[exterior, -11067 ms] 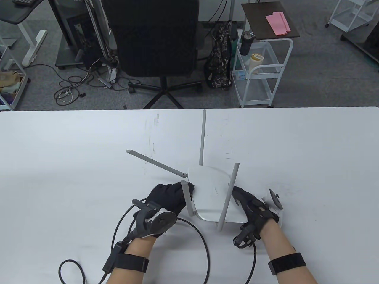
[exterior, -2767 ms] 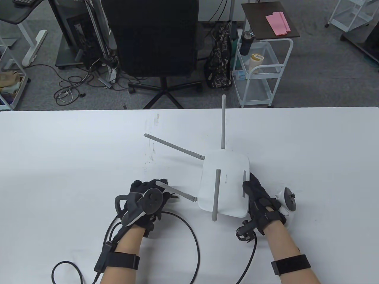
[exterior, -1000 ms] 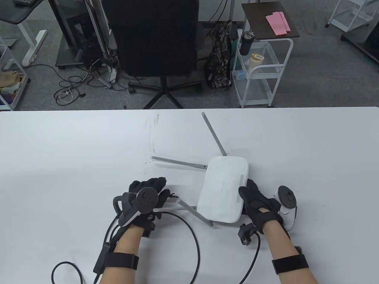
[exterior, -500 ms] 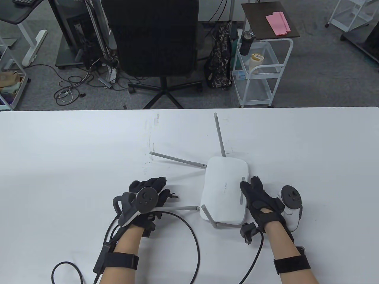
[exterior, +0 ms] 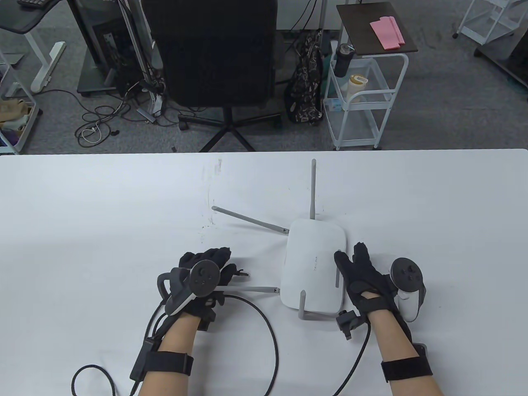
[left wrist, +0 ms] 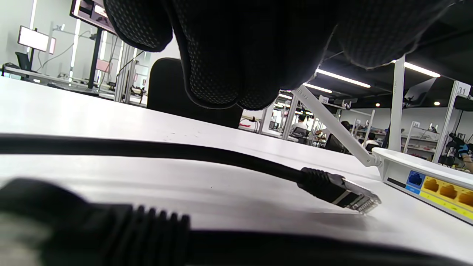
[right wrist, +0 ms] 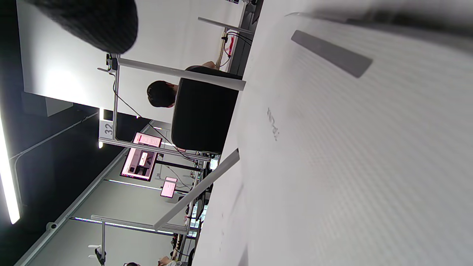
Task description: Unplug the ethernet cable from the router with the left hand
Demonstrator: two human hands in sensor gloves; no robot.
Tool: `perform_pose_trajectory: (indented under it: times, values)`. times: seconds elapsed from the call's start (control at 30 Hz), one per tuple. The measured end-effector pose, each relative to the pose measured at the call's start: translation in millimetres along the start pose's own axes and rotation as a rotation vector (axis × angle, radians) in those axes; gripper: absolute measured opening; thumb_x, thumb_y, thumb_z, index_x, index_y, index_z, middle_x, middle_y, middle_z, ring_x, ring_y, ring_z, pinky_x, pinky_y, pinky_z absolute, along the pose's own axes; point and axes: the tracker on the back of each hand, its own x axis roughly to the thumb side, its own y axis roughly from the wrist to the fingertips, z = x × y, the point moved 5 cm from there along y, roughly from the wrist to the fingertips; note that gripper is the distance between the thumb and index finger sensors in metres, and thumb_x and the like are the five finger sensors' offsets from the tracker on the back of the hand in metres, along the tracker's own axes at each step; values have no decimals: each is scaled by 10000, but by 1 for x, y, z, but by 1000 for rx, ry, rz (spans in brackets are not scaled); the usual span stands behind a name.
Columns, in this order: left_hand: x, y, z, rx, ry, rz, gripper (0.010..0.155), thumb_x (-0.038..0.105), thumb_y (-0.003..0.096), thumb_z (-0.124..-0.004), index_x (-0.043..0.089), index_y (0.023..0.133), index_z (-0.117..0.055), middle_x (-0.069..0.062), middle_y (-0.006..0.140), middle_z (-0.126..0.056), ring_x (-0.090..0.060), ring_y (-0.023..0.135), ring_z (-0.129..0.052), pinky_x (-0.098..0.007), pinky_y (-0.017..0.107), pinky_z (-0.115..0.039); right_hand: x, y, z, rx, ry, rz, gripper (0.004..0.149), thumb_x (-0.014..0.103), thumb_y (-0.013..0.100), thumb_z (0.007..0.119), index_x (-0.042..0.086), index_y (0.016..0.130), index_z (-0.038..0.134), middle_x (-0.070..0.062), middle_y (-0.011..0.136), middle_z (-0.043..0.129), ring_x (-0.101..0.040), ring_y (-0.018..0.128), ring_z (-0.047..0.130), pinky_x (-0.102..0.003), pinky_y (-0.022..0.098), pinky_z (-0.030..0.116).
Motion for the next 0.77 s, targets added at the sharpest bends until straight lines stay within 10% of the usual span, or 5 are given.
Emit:
perform_pose_trajectory:
  times: [0.77]
  values:
    - [0,0,-15,-151,68,37,583,553,433,-831,335,973,-797,-41,984,-863,-245,827,-951,-576,734,-623,12,-10,12,24,-315,-42,895,579,607,672,-87,1070,293,-418,993,236,-696,824,440,-738,542,459]
